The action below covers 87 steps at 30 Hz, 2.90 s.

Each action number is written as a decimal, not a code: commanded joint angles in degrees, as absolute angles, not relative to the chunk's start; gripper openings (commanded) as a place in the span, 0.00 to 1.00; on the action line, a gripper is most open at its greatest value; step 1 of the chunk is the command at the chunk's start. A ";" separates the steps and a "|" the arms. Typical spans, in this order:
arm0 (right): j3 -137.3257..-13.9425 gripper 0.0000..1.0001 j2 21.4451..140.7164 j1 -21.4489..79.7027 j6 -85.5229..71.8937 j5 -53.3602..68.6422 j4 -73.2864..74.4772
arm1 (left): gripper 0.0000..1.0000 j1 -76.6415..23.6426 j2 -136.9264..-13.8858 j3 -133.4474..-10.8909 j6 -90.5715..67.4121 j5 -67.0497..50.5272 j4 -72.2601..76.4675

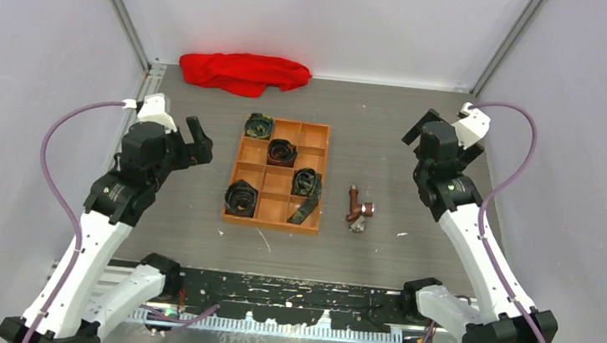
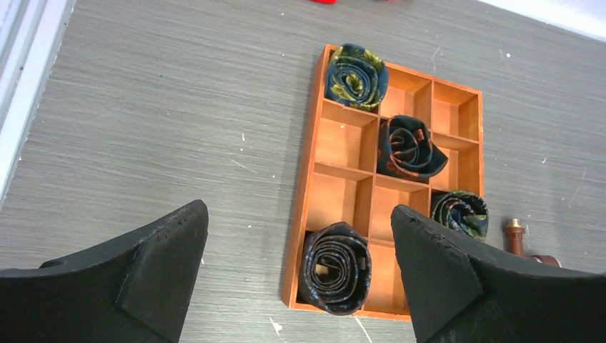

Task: Install the water faucets

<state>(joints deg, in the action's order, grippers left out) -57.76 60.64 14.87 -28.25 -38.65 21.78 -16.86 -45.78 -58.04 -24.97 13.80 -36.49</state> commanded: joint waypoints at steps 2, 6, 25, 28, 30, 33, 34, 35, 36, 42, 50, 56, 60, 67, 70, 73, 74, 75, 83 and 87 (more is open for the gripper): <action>-54.51 1.00 56.74 14.83 -29.54 -40.85 15.33 | 1.00 -16.57 -42.23 -61.80 -21.53 12.90 -35.29; -50.79 1.00 54.22 14.84 -27.63 -37.13 11.24 | 1.00 -16.52 -39.65 -62.88 -18.40 12.19 -35.38; -43.53 1.00 59.80 19.45 -27.35 1.91 0.04 | 0.99 -29.18 -42.68 -52.44 -16.27 -13.91 -26.49; -41.77 1.00 63.60 23.65 -30.52 5.69 -1.26 | 0.99 -36.41 -46.81 -53.80 -15.98 -8.22 -27.58; -39.83 1.00 66.05 24.58 -34.10 10.27 -4.22 | 1.00 -39.30 -49.03 -54.45 -17.07 -5.28 -27.34; -36.86 1.00 70.49 24.66 -39.71 15.62 -9.91 | 1.00 -39.57 -51.01 -55.42 -19.61 -2.49 -26.99; -36.03 1.00 71.70 24.70 -40.89 16.40 -11.41 | 0.99 -39.56 -51.09 -55.72 -20.28 -1.40 -27.15; -35.27 1.00 72.87 24.74 -41.74 17.04 -12.93 | 0.99 -39.57 -50.95 -55.99 -20.57 -0.31 -27.32; -34.57 1.00 73.86 24.63 -42.13 17.64 -14.76 | 0.99 -39.63 -50.62 -56.13 -20.64 0.64 -27.50; -33.91 1.00 81.42 24.68 -44.83 22.32 -23.57 | 0.99 -39.56 -48.11 -56.50 -20.23 6.21 -28.91; -36.93 1.00 92.35 24.74 -47.69 28.78 -33.91 | 0.99 -39.51 -46.68 -56.89 -20.21 9.83 -30.42; -45.18 1.00 98.77 29.95 -47.80 30.86 -34.81 | 0.99 -39.52 -46.45 -56.71 -20.38 10.37 -30.38; -52.81 1.00 104.50 36.26 -50.92 31.63 -37.91 | 0.99 -39.49 -46.12 -56.37 -20.86 10.58 -30.15; -61.01 1.00 110.29 42.25 -54.12 33.39 -40.85 | 0.99 -39.47 -44.05 -56.25 -21.18 12.13 -31.30; -60.31 1.00 105.89 40.75 -46.49 29.09 -30.36 | 0.99 -39.40 -42.89 -55.79 -21.27 12.69 -31.69; -59.78 1.00 99.59 38.88 -38.18 21.05 -17.32 | 0.99 -39.39 -42.78 -55.30 -21.42 12.60 -31.79; -59.97 1.00 97.52 38.40 -35.67 16.73 -11.88 | 0.99 -39.39 -42.99 -55.19 -21.51 12.39 -31.73; -60.21 1.00 95.70 37.97 -33.42 12.18 -6.80 | 0.99 -39.39 -43.24 -54.99 -21.67 12.09 -31.61; -56.02 1.00 80.15 37.57 -30.26 -32.33 20.78 | 1.00 -39.54 -49.89 -55.37 -22.11 7.35 -30.43; -51.35 1.00 75.21 30.70 -37.39 -31.16 28.37 | 1.00 -42.32 -58.39 -58.80 -22.93 4.29 -31.97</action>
